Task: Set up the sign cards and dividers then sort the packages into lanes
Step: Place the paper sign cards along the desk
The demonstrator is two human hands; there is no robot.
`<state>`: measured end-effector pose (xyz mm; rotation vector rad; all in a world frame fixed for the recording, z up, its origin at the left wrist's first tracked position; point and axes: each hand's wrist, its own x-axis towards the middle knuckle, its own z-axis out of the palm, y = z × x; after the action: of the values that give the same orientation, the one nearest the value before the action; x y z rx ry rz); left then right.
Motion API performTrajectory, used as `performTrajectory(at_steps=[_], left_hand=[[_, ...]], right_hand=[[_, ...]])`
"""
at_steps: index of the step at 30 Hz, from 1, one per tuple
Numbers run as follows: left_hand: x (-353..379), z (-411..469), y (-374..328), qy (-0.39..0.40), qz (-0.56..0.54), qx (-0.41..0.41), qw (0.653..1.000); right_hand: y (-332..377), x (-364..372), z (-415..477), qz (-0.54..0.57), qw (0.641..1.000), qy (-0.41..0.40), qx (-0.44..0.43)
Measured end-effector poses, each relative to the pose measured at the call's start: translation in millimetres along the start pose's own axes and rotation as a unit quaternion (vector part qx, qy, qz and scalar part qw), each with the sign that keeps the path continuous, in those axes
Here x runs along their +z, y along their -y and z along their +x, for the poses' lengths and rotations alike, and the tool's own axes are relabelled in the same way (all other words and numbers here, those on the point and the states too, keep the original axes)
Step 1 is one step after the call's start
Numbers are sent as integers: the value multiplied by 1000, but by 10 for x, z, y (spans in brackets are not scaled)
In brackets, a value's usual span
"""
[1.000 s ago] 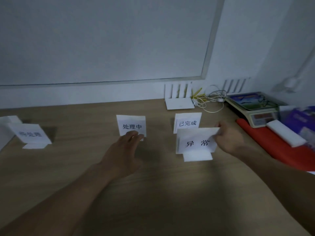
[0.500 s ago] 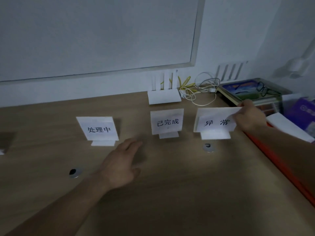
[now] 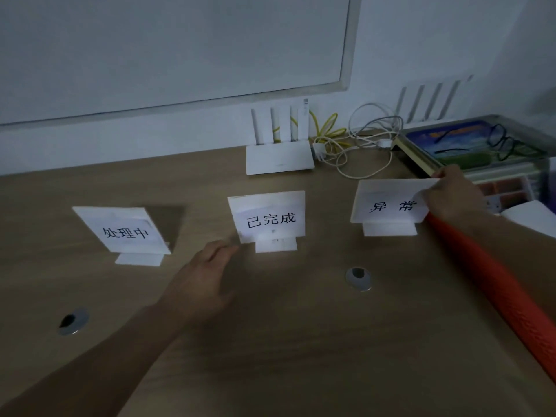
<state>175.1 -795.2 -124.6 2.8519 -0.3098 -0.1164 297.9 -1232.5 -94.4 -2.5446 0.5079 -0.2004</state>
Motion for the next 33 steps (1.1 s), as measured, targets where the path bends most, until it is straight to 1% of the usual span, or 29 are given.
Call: performTrajectory(at_steps=[8, 19, 22, 28, 33], left_hand=[[120, 114, -3, 6, 2, -11, 1000], [94, 90, 47, 2, 8, -15, 1000], [63, 57, 68, 0, 11, -10, 1000], [-81, -89, 77, -19, 10, -3, 1000], [-256, -301, 129, -36, 19, 5, 999]], right_hand=[[-95, 192, 300, 15, 999, 42, -13], [-134, 228, 330, 16, 999, 46, -8], [-149, 203, 297, 18, 999, 33, -16], [-117, 88, 180, 14, 999, -24, -25], [10, -49, -88, 11, 996, -89, -27]])
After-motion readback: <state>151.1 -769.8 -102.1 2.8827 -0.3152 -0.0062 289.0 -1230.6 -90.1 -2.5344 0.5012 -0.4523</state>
